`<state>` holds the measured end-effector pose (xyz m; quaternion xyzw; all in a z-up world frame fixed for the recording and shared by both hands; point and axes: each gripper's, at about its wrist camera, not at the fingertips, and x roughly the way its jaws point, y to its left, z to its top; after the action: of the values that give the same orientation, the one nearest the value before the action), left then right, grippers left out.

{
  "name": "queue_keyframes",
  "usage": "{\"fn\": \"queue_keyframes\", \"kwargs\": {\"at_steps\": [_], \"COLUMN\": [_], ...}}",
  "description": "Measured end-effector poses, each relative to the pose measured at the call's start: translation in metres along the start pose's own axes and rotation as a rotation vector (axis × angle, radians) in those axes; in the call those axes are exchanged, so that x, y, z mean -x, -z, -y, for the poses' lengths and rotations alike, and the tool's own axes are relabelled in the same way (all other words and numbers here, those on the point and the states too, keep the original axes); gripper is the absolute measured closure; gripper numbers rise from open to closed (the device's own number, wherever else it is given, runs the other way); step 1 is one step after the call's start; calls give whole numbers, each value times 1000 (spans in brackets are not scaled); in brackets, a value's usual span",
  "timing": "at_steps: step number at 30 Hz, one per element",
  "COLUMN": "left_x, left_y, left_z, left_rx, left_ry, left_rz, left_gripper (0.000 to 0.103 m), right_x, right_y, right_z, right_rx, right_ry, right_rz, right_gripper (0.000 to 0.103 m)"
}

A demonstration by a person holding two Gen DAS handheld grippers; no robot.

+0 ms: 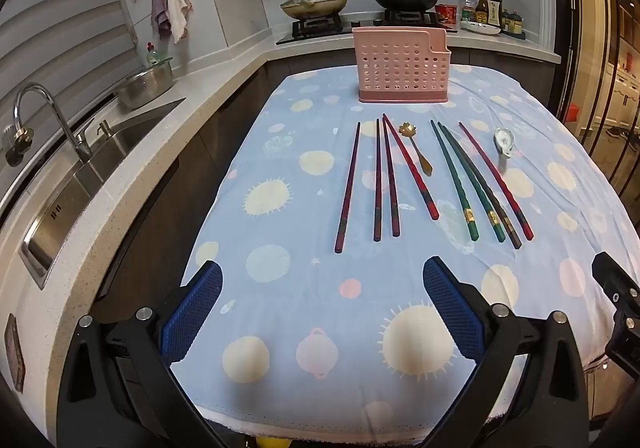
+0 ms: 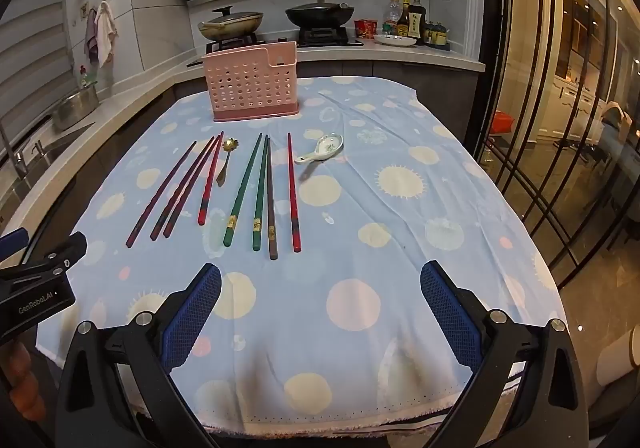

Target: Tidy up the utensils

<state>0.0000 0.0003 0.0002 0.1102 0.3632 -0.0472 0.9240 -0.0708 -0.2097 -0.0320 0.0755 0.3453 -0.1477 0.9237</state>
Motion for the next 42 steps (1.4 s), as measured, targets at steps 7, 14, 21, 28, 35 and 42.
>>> {"fn": "queue_keyframes", "kwargs": {"at_steps": [7, 14, 21, 28, 35, 42], "left_x": [0, 1, 0, 0, 0, 2], "left_y": [0, 0, 2, 1, 1, 3], "left_z": [0, 0, -1, -2, -2, -2], "left_rx": [0, 0, 1, -1, -2, -4], "left_ry": [1, -2, -5, 1, -1, 2], "left_rz": [4, 2, 8, 4, 4, 2], "left_gripper": [7, 7, 7, 7, 7, 7], "right_x": [0, 1, 1, 1, 1, 0], "right_y": [0, -1, -1, -1, -1, -1], "right_z": [0, 0, -1, -1, -1, -1], "right_rx": [1, 1, 1, 2, 2, 3], "right_ry": [5, 1, 2, 2, 4, 3], "right_rz": [1, 3, 4, 3, 6, 4], "right_gripper": [7, 7, 7, 7, 7, 7]}}
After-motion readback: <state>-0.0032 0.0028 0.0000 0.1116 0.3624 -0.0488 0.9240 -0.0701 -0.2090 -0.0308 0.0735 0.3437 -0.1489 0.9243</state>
